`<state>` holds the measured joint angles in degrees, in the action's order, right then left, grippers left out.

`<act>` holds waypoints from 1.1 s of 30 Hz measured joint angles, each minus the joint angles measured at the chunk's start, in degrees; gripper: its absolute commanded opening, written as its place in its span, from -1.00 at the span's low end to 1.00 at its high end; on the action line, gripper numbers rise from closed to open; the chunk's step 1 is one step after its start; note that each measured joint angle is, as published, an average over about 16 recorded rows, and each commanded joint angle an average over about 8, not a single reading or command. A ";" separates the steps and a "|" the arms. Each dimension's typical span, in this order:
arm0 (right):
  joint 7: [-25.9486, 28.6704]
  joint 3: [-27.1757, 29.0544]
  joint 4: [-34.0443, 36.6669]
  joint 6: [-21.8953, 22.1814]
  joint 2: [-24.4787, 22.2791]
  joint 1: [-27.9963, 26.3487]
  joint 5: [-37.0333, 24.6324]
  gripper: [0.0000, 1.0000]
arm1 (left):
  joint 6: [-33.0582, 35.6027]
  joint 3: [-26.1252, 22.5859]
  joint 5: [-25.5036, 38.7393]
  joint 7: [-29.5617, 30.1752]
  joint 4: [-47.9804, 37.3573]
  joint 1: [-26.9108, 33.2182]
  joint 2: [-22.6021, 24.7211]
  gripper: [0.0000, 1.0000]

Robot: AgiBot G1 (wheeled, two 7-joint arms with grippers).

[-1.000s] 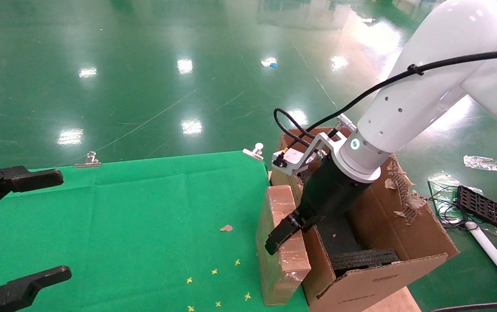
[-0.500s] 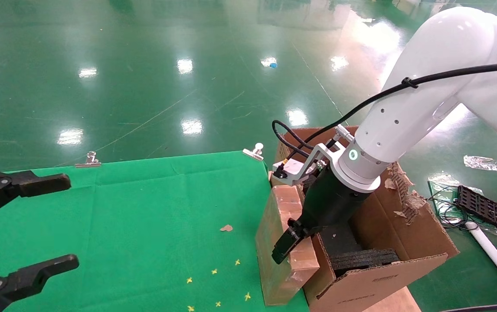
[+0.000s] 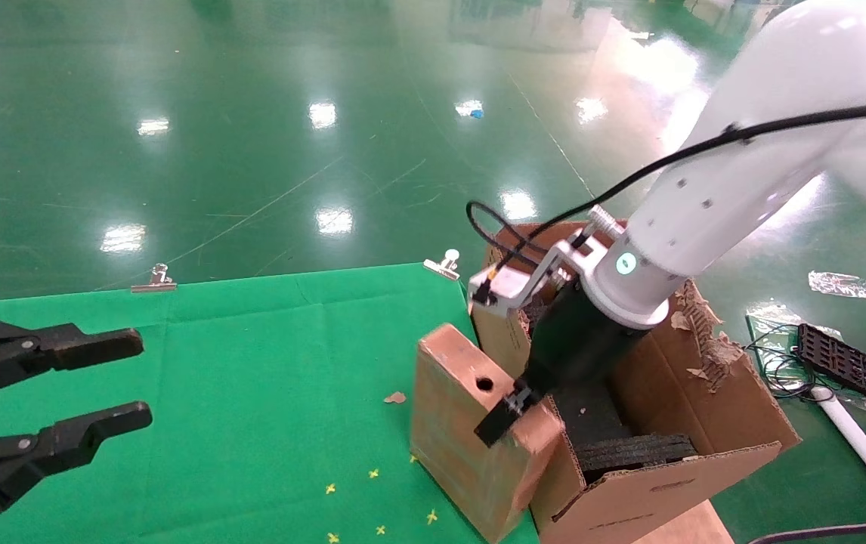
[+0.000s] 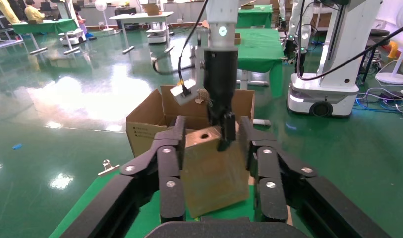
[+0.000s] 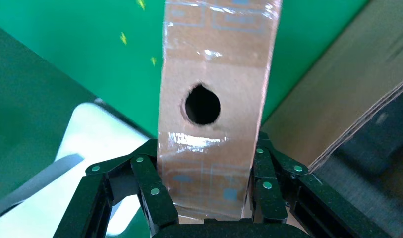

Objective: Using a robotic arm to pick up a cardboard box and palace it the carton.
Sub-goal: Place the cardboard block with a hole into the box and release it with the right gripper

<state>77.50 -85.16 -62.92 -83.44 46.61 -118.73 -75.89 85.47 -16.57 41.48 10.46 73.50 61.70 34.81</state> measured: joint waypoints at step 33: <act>-17.89 3.98 21.62 2.44 -18.28 -7.30 -7.12 -1.00 | -0.05 -0.12 -0.08 -0.06 0.00 0.03 -0.05 1.00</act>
<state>59.60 -81.18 -41.30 -81.01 28.33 -126.03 -83.01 85.42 -16.69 41.40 10.41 73.50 61.73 34.76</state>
